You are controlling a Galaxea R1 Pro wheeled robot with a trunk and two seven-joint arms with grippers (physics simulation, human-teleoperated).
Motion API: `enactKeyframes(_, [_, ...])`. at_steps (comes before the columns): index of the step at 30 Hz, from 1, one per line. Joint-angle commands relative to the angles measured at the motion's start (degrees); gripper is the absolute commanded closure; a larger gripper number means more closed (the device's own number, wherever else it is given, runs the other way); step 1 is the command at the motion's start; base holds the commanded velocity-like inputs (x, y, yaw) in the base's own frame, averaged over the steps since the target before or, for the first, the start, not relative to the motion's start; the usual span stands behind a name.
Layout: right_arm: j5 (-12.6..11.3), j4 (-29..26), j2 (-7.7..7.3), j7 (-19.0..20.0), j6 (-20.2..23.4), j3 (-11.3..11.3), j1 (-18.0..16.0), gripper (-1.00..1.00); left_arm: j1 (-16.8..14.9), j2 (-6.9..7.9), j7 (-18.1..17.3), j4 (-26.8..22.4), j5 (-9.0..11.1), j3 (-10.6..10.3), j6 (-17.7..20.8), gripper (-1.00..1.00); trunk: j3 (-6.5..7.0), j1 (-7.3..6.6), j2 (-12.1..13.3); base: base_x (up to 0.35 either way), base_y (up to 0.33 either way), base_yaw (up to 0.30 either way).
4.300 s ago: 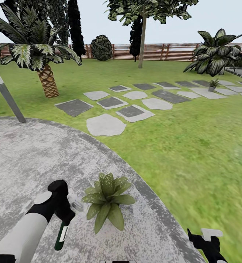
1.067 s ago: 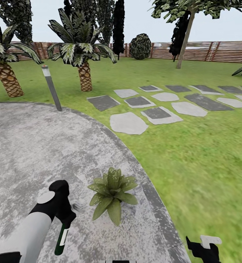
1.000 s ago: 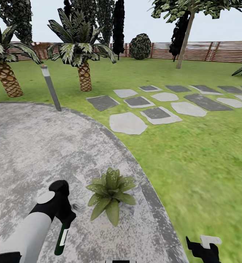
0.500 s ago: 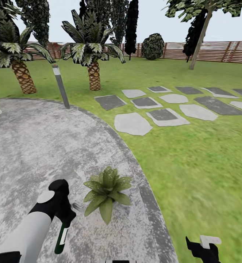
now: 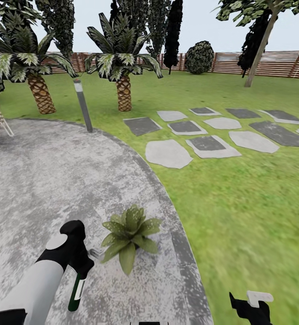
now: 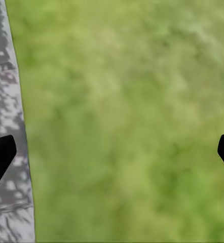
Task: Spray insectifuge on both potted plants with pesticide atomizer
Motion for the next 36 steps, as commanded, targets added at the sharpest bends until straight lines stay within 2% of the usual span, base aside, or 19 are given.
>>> enactKeyframes(1, [0.26, 0.03, 0.02, 0.44, -0.23, -0.49, -0.06, -1.00, -0.05, -0.03, -0.58, -0.04, -0.56, 0.14, 0.60, 1.00, -0.05, 0.02, -0.02, 0.245, -0.061, 0.001])
enactKeyframes(7, [0.30, 0.04, 0.02, 0.44, -0.23, -0.49, -0.06, -1.00, -0.79, 0.34, -0.58, -0.58, -0.56, -0.10, 0.00, 1.00, -0.05, 0.02, -0.02, 0.066, -0.014, 0.000])
enactKeyframes(12, [0.28, 0.03, -0.01, 0.44, -0.24, -0.51, -0.06, -1.00, -2.39, 0.55, -0.58, -1.80, -0.51, -2.96, -1.07, 1.00, -0.05, 0.02, -0.02, 0.002, 0.000, 0.000])
enactKeyframes(16, [0.26, 0.03, -0.06, 0.44, -0.25, -0.55, -0.06, -1.00, -2.32, 0.53, -0.58, -1.86, -0.40, -4.09, -1.60, 1.00, -0.05, 0.02, -0.02, 0.000, 0.000, 0.000])
enactKeyframes(22, [0.25, 0.11, 0.02, 0.35, -0.27, -0.49, -0.06, -1.00, -1.94, 0.58, -0.58, -1.82, -0.14, -4.08, -6.79, 1.00, -0.05, 0.02, -0.02, 0.000, 0.000, 0.171])
enactKeyframes(29, [0.30, 0.12, 0.02, 0.35, -0.24, -0.49, -0.06, -1.00, -2.58, 0.03, -0.58, -1.81, 0.00, -3.90, -6.51, 1.00, -0.05, 0.02, -0.02, 0.000, -0.018, 0.274])
enactKeyframes(36, [0.33, 0.12, 0.02, 0.35, -0.25, -0.49, -0.06, -1.00, -2.53, -0.12, -0.58, -1.81, -0.21, -3.91, -6.36, 1.00, -0.05, 0.02, -0.02, 0.000, -0.245, 0.121])
